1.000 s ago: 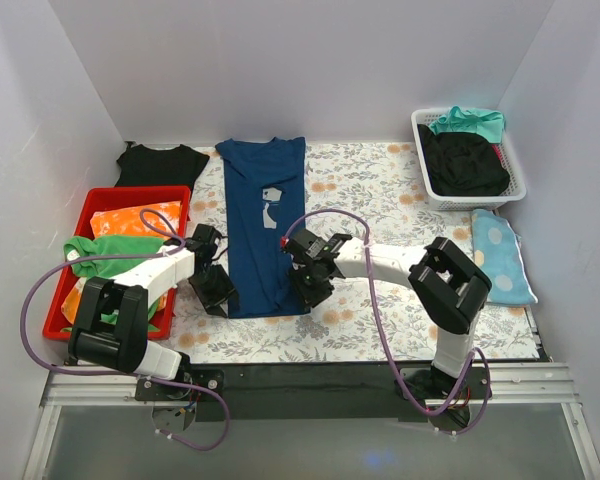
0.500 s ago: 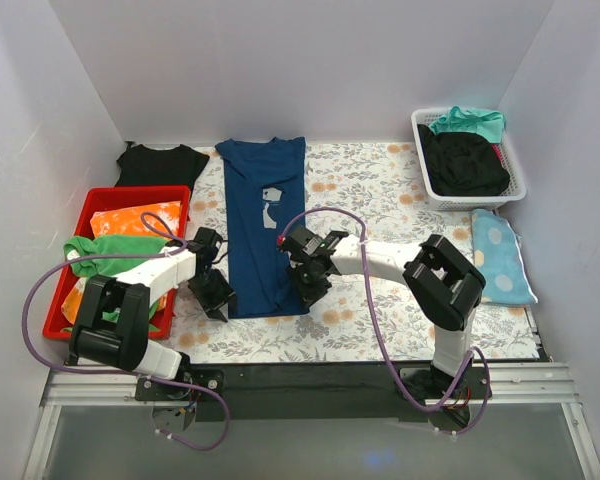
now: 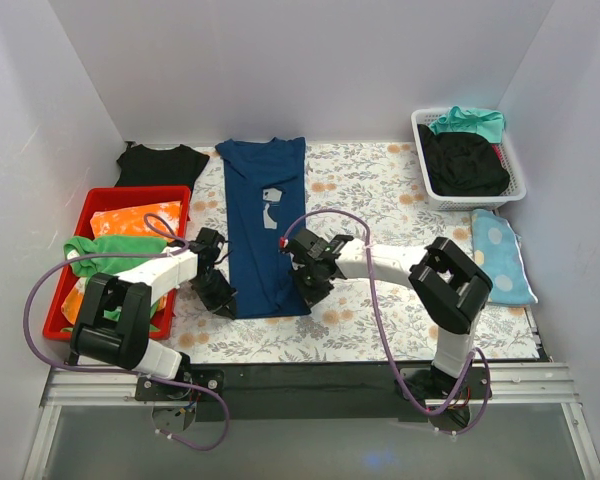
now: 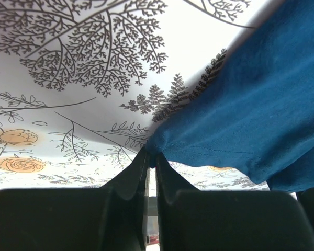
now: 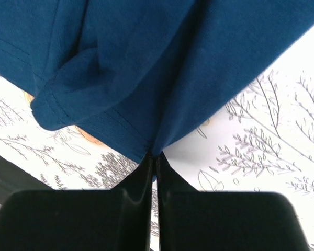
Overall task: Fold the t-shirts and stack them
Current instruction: Grab the bottom of the folded rectangular tshirt with both arms
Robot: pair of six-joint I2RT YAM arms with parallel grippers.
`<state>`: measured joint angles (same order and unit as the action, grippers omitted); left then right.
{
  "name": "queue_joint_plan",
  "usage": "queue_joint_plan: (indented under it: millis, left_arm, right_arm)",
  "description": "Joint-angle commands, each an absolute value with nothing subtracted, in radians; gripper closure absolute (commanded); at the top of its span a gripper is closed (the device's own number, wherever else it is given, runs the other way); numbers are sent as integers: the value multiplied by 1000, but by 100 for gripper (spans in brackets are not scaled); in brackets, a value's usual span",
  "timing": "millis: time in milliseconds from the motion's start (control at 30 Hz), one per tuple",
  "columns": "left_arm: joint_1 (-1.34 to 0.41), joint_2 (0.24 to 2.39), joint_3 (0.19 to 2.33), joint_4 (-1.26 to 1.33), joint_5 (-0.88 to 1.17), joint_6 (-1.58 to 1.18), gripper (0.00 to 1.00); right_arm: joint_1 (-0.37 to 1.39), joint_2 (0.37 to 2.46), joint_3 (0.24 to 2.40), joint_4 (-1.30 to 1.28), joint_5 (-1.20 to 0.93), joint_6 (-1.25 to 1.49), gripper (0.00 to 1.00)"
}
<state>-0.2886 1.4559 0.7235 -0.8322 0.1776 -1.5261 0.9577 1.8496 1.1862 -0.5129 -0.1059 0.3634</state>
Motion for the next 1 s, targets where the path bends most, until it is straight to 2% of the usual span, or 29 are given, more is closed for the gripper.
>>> queue_joint_plan:
  millis: [0,467,733,967]
  left_arm:
    - [-299,1425,703,-811,137,-1532,100]
    - [-339,1269,730,-858,132,-1577,100]
    - [-371,1223,810,-850,104,-1609,100]
    - [-371,1219,917,-865,14,-1626,100]
  right_arm:
    - [963,1815,1086,-583,-29,342,99]
    - [963,1706,1034,-597,-29,334,99]
    - [963,1689,1164,-607,-17,336,99]
    - [947,1669,1294,-636,86,339,99]
